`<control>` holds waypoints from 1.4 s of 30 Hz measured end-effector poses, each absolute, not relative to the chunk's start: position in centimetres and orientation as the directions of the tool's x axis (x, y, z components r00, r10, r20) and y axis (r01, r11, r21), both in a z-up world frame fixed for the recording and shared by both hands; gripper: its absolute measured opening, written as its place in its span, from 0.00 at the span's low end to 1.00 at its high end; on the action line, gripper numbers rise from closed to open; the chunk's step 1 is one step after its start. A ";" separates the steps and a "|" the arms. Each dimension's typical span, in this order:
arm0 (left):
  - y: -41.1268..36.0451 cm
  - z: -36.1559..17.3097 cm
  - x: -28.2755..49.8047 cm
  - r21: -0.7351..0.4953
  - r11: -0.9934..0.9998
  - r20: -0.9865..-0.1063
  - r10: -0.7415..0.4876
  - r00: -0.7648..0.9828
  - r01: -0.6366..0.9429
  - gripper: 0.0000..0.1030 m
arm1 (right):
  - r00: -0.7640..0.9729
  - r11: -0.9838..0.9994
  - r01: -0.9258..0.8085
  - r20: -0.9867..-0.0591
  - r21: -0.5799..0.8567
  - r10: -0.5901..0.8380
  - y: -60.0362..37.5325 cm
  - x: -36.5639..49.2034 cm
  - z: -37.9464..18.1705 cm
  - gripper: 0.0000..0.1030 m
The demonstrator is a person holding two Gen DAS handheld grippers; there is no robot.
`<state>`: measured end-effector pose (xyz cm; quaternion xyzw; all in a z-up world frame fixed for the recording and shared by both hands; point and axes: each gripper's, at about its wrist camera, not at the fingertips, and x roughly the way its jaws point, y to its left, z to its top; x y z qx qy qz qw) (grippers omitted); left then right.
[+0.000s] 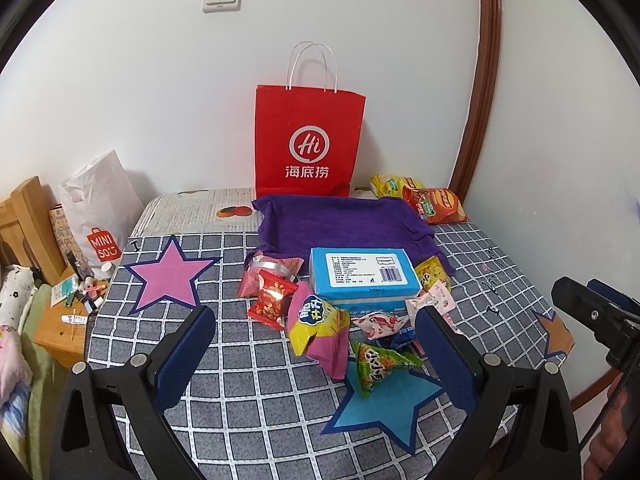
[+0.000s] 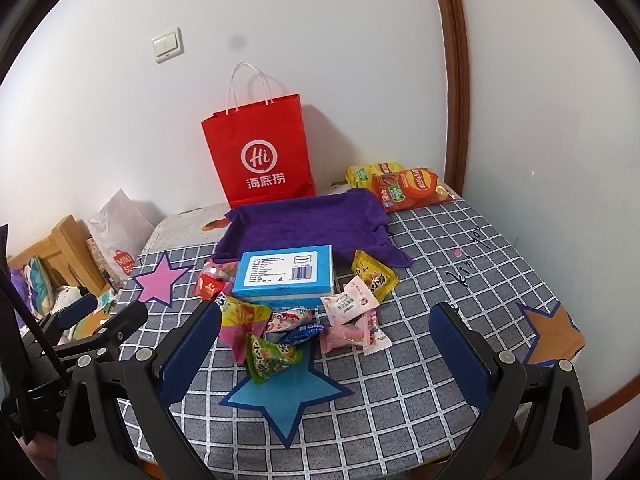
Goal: Organize snacks
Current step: 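Move the left tool toward the red packet while the right tool approaches the white packet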
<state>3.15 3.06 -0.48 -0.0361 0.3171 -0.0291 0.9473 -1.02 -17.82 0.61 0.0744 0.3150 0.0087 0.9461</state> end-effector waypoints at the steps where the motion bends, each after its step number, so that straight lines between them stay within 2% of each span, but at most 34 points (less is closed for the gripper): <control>1: 3.2 -0.8 3.5 -0.086 0.996 -0.603 -0.079 0.794 0.033 0.97 | 0.799 0.989 0.035 -0.598 0.144 0.059 -17.8 -0.7 0.4 1.00; 8: 4.2 -3.0 6.3 -0.084 0.996 -0.642 -0.079 0.762 0.032 0.97 | 0.763 0.989 0.072 -0.646 0.131 0.031 -17.8 2.4 -1.8 0.99; 15: 5.3 -6.3 9.9 -0.102 0.994 -0.692 -0.094 0.716 0.031 0.97 | 0.725 0.988 0.106 -0.689 0.108 -0.002 -18.0 6.0 -4.8 0.94; 25: 7.6 -10.3 13.8 -0.132 0.991 -0.747 -0.112 0.655 0.019 0.90 | 0.647 0.988 0.137 -0.762 0.072 -0.034 -18.7 10.7 -10.0 0.93; 42: 9.1 -13.8 17.8 -0.161 0.986 -0.784 -0.151 0.602 0.037 0.90 | 0.552 0.987 0.159 -0.832 0.039 -0.056 -17.9 15.6 -14.9 0.93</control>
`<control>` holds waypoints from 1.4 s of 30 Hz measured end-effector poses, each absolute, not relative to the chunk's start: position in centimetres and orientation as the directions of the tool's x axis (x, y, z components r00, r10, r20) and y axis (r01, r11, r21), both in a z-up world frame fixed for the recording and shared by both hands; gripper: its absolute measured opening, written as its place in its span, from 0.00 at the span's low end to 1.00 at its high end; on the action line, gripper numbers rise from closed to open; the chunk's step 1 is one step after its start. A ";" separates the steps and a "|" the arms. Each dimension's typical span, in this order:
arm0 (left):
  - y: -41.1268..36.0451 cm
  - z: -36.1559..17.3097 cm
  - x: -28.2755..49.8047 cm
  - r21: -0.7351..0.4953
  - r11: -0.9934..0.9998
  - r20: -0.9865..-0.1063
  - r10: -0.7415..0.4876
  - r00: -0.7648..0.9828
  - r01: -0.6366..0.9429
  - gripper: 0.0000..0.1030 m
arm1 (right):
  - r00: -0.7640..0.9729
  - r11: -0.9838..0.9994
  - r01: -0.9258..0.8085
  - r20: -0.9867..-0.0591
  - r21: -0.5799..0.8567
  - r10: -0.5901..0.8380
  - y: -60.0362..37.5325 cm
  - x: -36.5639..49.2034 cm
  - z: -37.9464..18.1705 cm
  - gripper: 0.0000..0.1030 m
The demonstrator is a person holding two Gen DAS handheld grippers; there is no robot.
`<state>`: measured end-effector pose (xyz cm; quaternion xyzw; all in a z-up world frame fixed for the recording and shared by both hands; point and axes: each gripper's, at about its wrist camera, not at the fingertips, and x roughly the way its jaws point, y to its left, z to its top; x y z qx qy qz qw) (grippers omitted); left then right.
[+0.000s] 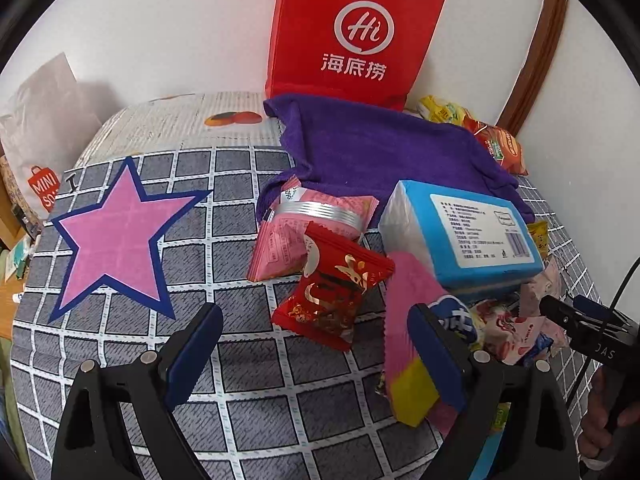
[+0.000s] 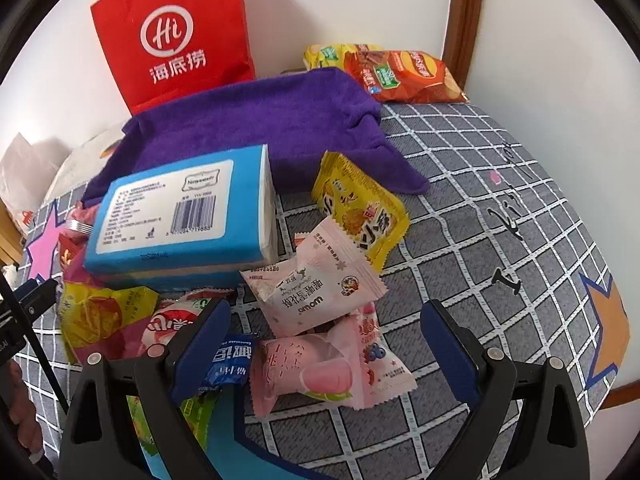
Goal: Organize snacks
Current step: 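Move the left tool toward the red packet while the right tool approaches the white packet, then grasp the red packet with the left tool while the right tool grasps the white-pink packet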
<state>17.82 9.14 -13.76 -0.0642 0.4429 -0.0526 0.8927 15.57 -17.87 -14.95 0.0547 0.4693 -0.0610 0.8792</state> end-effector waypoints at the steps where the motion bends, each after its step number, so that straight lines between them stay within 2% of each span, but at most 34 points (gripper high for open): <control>1: 9.2 -13.8 17.9 -0.162 0.986 -0.784 -0.151 0.602 0.037 0.90 | 0.548 0.987 0.158 -0.835 0.037 -0.057 -17.8 15.7 -15.1 0.93; 4: 9.4 -14.0 18.1 -0.169 0.985 -0.783 -0.158 0.602 0.039 0.90 | 0.540 0.987 0.156 -0.840 0.033 -0.057 -17.5 16.2 -15.6 0.93; 6: 9.6 -14.1 18.2 -0.168 0.985 -0.784 -0.157 0.601 0.039 0.85 | 0.533 0.987 0.158 -0.844 0.024 -0.065 -17.3 16.4 -15.9 0.91; 8: 9.9 -14.1 18.2 -0.169 0.985 -0.786 -0.156 0.598 0.035 0.76 | 0.531 0.988 0.152 -0.845 0.022 -0.063 -17.3 16.6 -16.0 0.84; 12: 10.8 -14.1 18.2 -0.190 0.982 -0.790 -0.165 0.591 0.020 0.67 | 0.510 0.988 0.150 -0.859 0.033 -0.049 -17.4 16.9 -16.4 0.71; 14: 11.0 -14.1 18.2 -0.202 0.979 -0.791 -0.176 0.586 0.021 0.61 | 0.509 0.987 0.151 -0.860 0.050 -0.034 -17.7 16.8 -16.4 0.70; 19: 10.8 -13.9 18.1 -0.214 0.976 -0.788 -0.187 0.587 0.024 0.61 | 0.546 0.988 0.143 -0.838 0.061 -0.027 -18.3 15.9 -15.4 0.70; 21: 10.6 -13.9 18.1 -0.224 0.974 -0.790 -0.196 0.581 0.025 0.61 | 0.549 0.988 0.142 -0.835 0.064 -0.025 -18.6 15.8 -15.3 0.74; 36: 9.8 -14.8 19.3 -0.201 0.979 -0.814 -0.190 0.549 0.039 0.63 | 0.508 0.992 0.112 -0.861 0.058 -0.007 -17.5 18.2 -18.1 0.74; 40: 9.9 -15.4 19.6 -0.211 0.977 -0.819 -0.199 0.538 0.040 0.64 | 0.512 0.993 0.103 -0.859 0.051 -0.009 -17.5 18.2 -18.1 0.69; 42: 10.1 -15.5 19.7 -0.216 0.976 -0.819 -0.202 0.537 0.037 0.65 | 0.512 0.994 0.100 -0.859 0.054 -0.005 -17.5 18.2 -18.0 0.62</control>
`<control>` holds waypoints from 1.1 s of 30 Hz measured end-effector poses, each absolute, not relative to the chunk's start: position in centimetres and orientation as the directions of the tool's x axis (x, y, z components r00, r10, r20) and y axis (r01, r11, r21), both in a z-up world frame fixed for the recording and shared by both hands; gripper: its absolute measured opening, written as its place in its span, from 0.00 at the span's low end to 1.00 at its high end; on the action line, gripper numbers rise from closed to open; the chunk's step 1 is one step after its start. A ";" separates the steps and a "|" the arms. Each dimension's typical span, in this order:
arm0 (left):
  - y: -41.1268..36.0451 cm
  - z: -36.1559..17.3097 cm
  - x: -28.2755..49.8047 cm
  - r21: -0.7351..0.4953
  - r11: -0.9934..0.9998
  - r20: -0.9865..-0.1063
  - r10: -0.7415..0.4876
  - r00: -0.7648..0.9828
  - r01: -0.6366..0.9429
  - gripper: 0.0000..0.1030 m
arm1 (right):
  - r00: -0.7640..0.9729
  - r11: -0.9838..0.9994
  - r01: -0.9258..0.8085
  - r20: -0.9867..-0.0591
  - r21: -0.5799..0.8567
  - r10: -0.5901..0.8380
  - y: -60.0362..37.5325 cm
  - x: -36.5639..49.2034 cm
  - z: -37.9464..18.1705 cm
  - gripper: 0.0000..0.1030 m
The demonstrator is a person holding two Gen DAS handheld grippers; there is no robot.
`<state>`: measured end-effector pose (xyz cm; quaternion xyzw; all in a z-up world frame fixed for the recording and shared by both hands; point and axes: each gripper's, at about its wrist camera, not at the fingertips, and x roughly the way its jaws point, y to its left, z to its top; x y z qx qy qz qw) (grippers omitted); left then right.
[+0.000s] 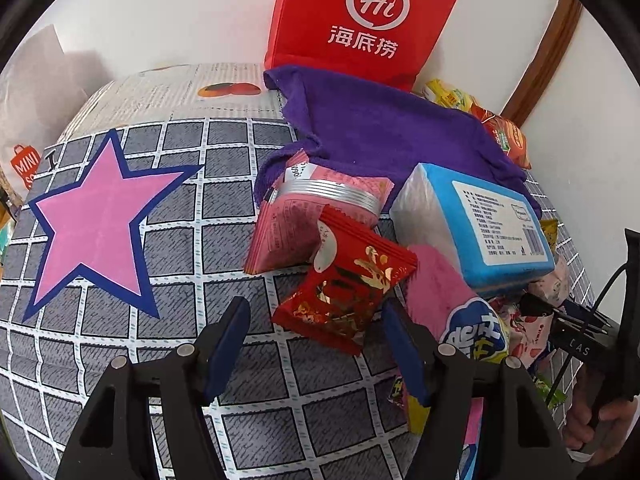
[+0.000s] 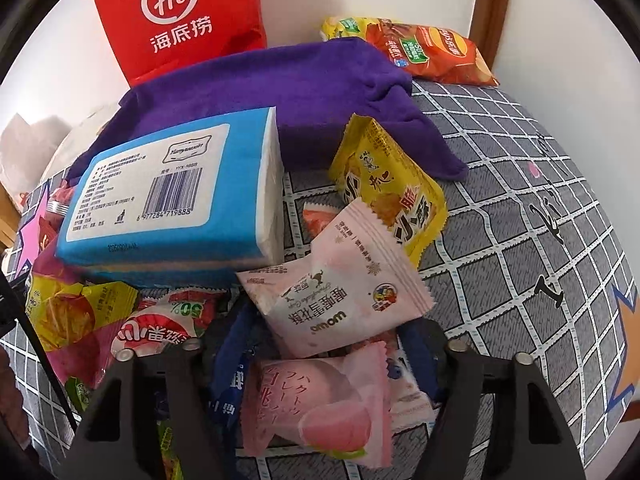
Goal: Organize snacks
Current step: 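Grasp the red packet with the left tool while the right tool grasps the white-pink packet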
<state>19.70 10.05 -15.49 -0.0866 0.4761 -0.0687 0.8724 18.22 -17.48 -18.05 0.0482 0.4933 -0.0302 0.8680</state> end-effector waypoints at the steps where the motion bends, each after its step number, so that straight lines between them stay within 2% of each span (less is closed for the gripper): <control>1: 10.1 -15.6 19.8 -0.217 0.976 -0.820 -0.200 0.536 0.033 0.65 | 0.511 0.994 0.098 -0.859 0.052 -0.005 -17.4 18.2 -18.0 0.61; 4: 10.3 -15.7 19.8 -0.224 0.974 -0.819 -0.206 0.535 0.032 0.66 | 0.514 0.995 0.087 -0.858 0.039 -0.011 -17.1 18.2 -17.9 0.54; 6: 10.4 -15.8 19.8 -0.226 0.974 -0.820 -0.207 0.534 0.031 0.66 | 0.517 0.996 0.077 -0.856 0.034 -0.010 -16.8 18.0 -17.7 0.45; 8: 10.5 -15.9 19.8 -0.231 0.972 -0.820 -0.211 0.532 0.030 0.66 | 0.519 0.997 0.071 -0.855 0.040 -0.002 -16.7 17.8 -17.6 0.42; 27: 12.7 -13.6 18.0 -0.234 0.972 -0.810 -0.175 0.560 -0.034 0.67 | 0.610 0.994 0.041 -0.791 0.099 0.054 -16.7 15.2 -14.1 0.41; 30: 12.7 -13.1 18.1 -0.234 0.972 -0.802 -0.171 0.572 -0.038 0.74 | 0.620 0.995 0.041 -0.783 0.094 0.048 -17.0 14.7 -13.8 0.41; 33: 11.8 -13.0 18.7 -0.235 0.972 -0.804 -0.184 0.566 -0.017 0.75 | 0.621 0.994 0.047 -0.782 0.097 0.047 -17.6 14.4 -13.8 0.41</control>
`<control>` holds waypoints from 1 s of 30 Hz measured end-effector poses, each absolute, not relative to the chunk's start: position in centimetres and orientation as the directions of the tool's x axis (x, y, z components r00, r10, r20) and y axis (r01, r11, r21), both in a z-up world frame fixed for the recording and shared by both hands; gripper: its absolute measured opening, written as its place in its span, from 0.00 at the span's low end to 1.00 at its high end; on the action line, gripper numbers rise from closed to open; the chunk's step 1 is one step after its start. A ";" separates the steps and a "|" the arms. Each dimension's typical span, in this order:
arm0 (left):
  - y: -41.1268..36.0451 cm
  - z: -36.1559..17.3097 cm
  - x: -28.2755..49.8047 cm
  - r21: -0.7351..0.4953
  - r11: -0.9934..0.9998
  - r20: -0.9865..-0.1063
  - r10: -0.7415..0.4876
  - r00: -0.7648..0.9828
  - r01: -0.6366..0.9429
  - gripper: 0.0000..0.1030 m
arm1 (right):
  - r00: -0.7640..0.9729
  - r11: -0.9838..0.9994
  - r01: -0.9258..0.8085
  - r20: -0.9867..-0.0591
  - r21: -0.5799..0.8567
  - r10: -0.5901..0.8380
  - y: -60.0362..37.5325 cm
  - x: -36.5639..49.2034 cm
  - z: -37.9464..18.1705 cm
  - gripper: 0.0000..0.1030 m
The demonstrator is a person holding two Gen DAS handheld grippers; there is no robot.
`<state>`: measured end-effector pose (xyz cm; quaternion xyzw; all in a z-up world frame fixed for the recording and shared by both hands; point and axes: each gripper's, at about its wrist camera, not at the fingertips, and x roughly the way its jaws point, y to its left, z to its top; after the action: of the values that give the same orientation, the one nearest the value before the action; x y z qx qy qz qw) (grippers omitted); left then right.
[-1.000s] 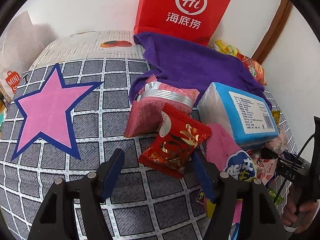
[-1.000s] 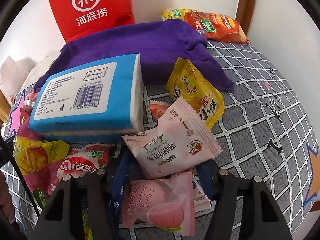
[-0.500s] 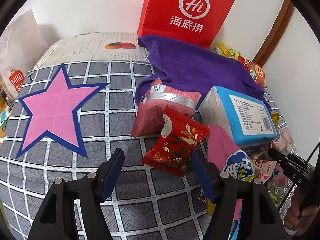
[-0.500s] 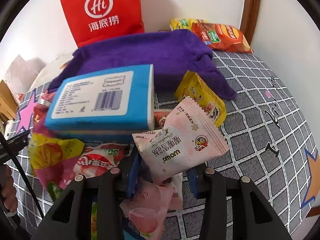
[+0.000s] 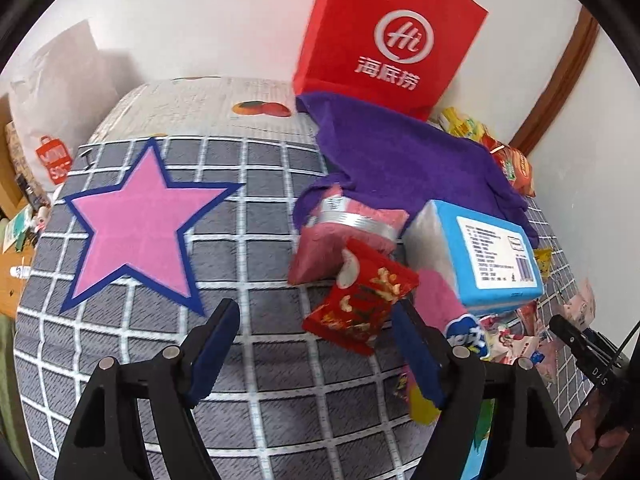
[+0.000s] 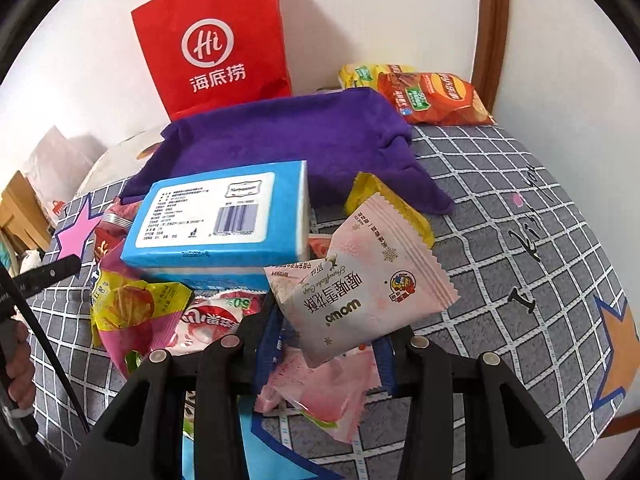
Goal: Organize snacks
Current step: 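Grasp the red packet with the left tool while the right tool grasps the white-pink packet, then carry the red packet with the left tool while the right tool carries the white packet over the purple towel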
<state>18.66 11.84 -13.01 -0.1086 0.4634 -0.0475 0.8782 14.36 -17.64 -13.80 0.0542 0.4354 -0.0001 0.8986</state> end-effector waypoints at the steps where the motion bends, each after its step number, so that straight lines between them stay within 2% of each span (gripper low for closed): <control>1: 11.4 -13.2 18.9 -0.231 0.973 -0.806 -0.191 0.561 -0.001 0.75 | 0.621 0.994 0.053 -0.783 0.096 0.042 -17.9 14.3 -13.8 0.41; 6: 10.6 -14.7 19.6 -0.154 0.988 -0.832 -0.141 0.537 0.021 0.75 | 0.629 0.993 0.069 -0.777 0.097 0.032 -19.5 13.9 -13.9 0.41; 10: 10.7 -15.4 20.1 -0.180 0.983 -0.830 -0.172 0.530 0.036 0.75 | 0.625 0.992 0.078 -0.780 0.102 0.031 -20.4 14.0 -14.3 0.41; 16: 9.1 -15.6 20.6 -0.147 0.984 -0.832 -0.176 0.526 0.097 0.73 | 0.610 0.988 0.082 -0.790 0.128 0.052 -21.1 14.4 -15.1 0.41; 18: 9.1 -15.8 20.8 -0.159 0.983 -0.832 -0.185 0.523 0.095 0.68 | 0.604 0.988 0.083 -0.795 0.129 0.053 -21.2 14.5 -15.4 0.41; 19: 9.1 -15.9 20.9 -0.162 0.983 -0.836 -0.186 0.516 0.092 0.58 | 0.601 0.988 0.083 -0.797 0.130 0.054 -21.3 14.5 -15.5 0.41; 21: 9.2 -16.3 21.0 -0.174 0.980 -0.846 -0.196 0.495 0.091 0.48 | 0.596 0.987 0.082 -0.801 0.135 0.060 -21.4 14.4 -15.6 0.41; 22: 9.2 -16.3 20.8 -0.180 0.979 -0.843 -0.201 0.498 0.091 0.39 | 0.594 0.987 0.082 -0.802 0.139 0.064 -21.5 14.4 -15.7 0.41; 30: 9.9 -13.8 18.3 -0.171 0.982 -0.823 -0.188 0.537 0.083 0.39 | 0.590 0.987 0.068 -0.803 0.147 0.079 -21.6 13.2 -15.3 0.40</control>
<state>18.34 9.85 -13.84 -0.0556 0.4751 -0.0775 0.8748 13.17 -21.62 -15.34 0.0813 0.4527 0.0031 0.8879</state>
